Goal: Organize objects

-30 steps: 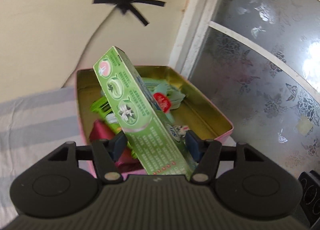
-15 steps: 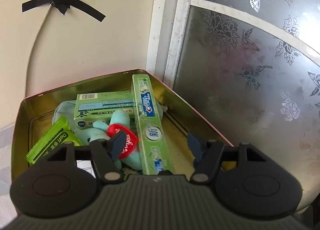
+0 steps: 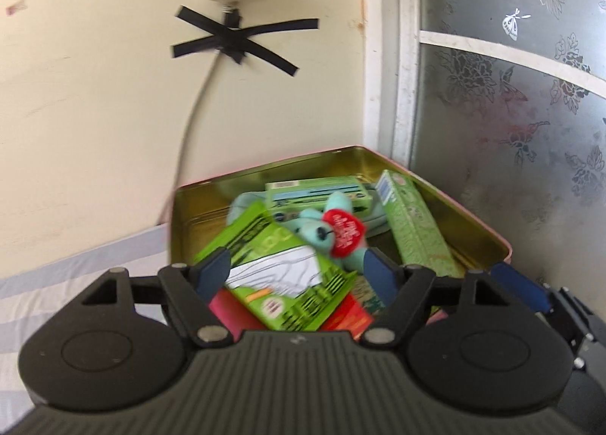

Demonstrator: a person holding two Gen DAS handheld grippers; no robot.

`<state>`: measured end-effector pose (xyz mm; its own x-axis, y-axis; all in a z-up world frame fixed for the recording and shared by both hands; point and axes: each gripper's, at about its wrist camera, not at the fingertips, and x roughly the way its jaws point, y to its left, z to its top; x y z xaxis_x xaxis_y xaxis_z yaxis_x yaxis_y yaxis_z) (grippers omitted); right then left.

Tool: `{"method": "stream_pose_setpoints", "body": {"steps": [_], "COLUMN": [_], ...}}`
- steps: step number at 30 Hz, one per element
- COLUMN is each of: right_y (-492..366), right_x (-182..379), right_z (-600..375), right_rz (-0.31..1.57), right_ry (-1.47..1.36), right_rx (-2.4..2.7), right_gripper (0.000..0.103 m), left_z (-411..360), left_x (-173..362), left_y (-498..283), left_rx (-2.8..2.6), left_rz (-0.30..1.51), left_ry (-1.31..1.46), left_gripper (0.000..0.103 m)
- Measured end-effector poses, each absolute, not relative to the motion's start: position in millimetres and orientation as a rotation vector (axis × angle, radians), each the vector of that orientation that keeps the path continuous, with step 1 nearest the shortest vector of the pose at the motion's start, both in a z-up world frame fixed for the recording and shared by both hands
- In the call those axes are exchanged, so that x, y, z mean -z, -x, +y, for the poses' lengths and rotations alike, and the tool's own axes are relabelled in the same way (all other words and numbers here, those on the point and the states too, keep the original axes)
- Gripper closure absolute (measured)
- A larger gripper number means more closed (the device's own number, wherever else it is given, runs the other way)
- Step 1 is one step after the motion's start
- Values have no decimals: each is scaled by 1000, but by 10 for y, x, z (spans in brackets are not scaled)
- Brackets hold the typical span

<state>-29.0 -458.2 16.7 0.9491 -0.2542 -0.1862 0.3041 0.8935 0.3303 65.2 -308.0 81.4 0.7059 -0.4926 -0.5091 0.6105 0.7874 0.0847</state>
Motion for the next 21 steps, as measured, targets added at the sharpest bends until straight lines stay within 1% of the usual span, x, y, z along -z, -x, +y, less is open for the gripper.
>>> {"method": "stream_pose_setpoints", "body": {"steps": [2, 6, 12, 13, 16, 18, 19, 21], "right_y": [357, 470, 579, 590, 616, 632, 641, 663], "right_x": [-187, -240, -330, -340, -354, -359, -363, -369], "right_z": [-4532, -4433, -4225, -4180, -4065, -3992, -3954, -3883], "right_rz": [150, 166, 201, 208, 232, 249, 256, 267], "right_ry": [-381, -400, -404, -401, -407, -416, -421, -428], "right_rx": [282, 263, 212, 205, 179, 161, 152, 138], "right_gripper": [31, 31, 31, 30, 29, 28, 27, 23], "left_z": [-2943, -2672, -2255, -2192, -2023, -1929, -1881, -1802], "left_x": [-819, -808, -695, -673, -610, -572, -550, -514], "left_y": [-585, -468, -345, -325, -263, -236, -221, -202], "left_rx": [579, 534, 488, 482, 462, 455, 451, 445], "left_rz": [473, 454, 482, 487, 491, 501, 508, 520], "left_ry": [-271, -271, -236, -230, -220, -214, -209, -205], "left_gripper": [19, 18, 16, 12, 10, 6, 6, 4]}}
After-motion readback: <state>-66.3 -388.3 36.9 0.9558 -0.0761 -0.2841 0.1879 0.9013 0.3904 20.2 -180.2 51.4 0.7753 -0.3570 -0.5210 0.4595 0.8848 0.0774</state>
